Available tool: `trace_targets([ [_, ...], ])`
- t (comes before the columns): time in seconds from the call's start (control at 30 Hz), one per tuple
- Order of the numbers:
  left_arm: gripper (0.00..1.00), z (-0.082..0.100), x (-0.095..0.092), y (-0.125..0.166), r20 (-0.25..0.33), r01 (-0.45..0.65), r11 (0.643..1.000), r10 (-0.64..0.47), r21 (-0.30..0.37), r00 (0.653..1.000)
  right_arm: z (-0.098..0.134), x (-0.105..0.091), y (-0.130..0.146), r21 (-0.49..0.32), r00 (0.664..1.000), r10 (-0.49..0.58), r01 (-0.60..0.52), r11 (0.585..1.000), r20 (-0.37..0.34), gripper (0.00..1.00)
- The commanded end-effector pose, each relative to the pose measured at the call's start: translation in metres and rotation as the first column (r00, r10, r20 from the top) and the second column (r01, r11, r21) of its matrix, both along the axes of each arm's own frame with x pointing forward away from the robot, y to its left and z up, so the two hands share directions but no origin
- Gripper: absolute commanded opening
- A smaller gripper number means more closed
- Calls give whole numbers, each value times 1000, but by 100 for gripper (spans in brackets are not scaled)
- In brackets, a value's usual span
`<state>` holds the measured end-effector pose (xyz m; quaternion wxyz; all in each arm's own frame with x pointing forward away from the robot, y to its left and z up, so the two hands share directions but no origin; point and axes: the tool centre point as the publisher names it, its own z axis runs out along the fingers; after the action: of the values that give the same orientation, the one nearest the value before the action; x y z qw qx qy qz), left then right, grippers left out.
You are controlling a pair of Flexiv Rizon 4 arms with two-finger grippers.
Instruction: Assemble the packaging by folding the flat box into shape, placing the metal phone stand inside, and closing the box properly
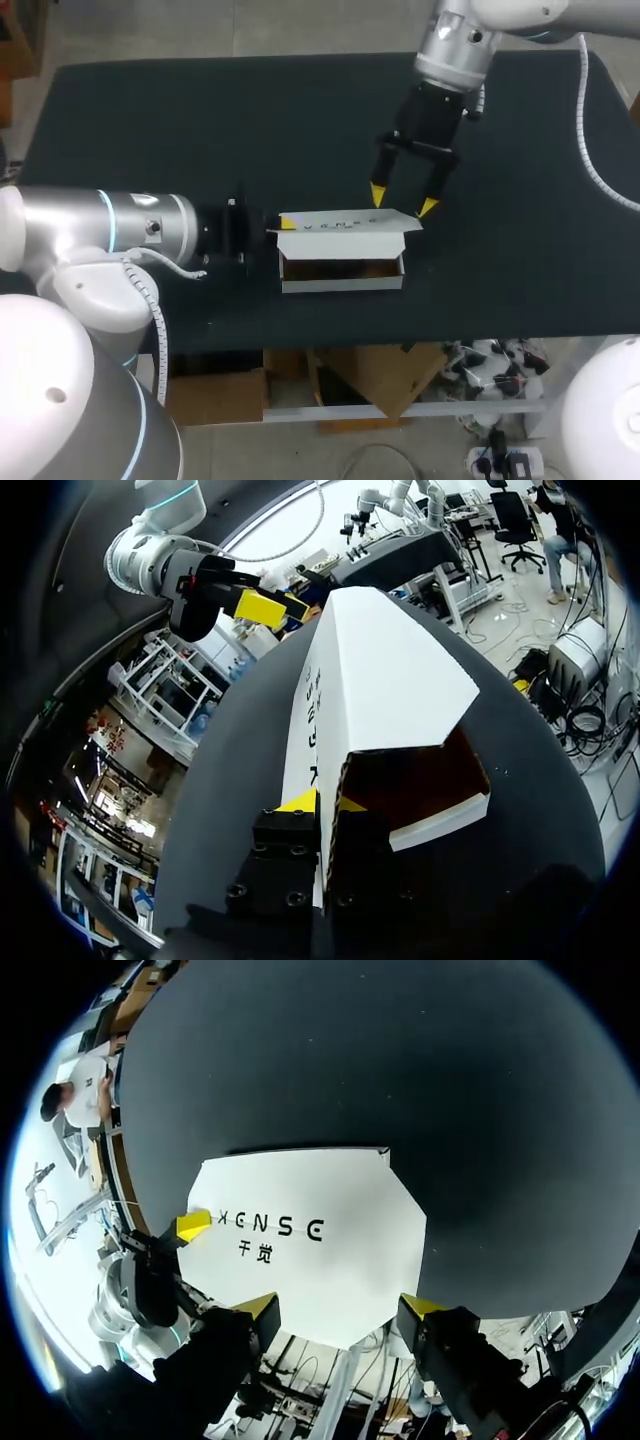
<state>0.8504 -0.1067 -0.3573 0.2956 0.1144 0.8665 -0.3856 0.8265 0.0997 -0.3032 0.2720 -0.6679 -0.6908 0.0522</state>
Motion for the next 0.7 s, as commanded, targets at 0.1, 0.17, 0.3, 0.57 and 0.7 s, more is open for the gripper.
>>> trace_targets([
  [0.1, 0, -13, -5, -1, 27, -12, 1000, 12, -10, 1000, -7, -4, 4, -6, 1000, 8, -8, 1000, 21, 67],
  [0.17, 0, -14, -6, -1, 32, -11, 1000, 12, -8, 999, -10, -4, 5, -4, 1000, 12, -12, 1000, 28, 64],
  [0.3, 0, -14, -6, -1, 36, -12, 1000, 12, -11, 999, -14, -6, 5, -4, 999, 14, -14, 1000, 39, 59],
  [0.57, 0, -15, -7, 0, 37, -18, 1000, 18, -11, 999, -23, -10, 3, -3, 999, 11, -11, 1000, 44, 55],
  [0.7, 0, -16, -7, 0, 38, -21, 1000, 21, -9, 999, -26, -13, 3, -3, 999, 10, -10, 1000, 45, 49],
])
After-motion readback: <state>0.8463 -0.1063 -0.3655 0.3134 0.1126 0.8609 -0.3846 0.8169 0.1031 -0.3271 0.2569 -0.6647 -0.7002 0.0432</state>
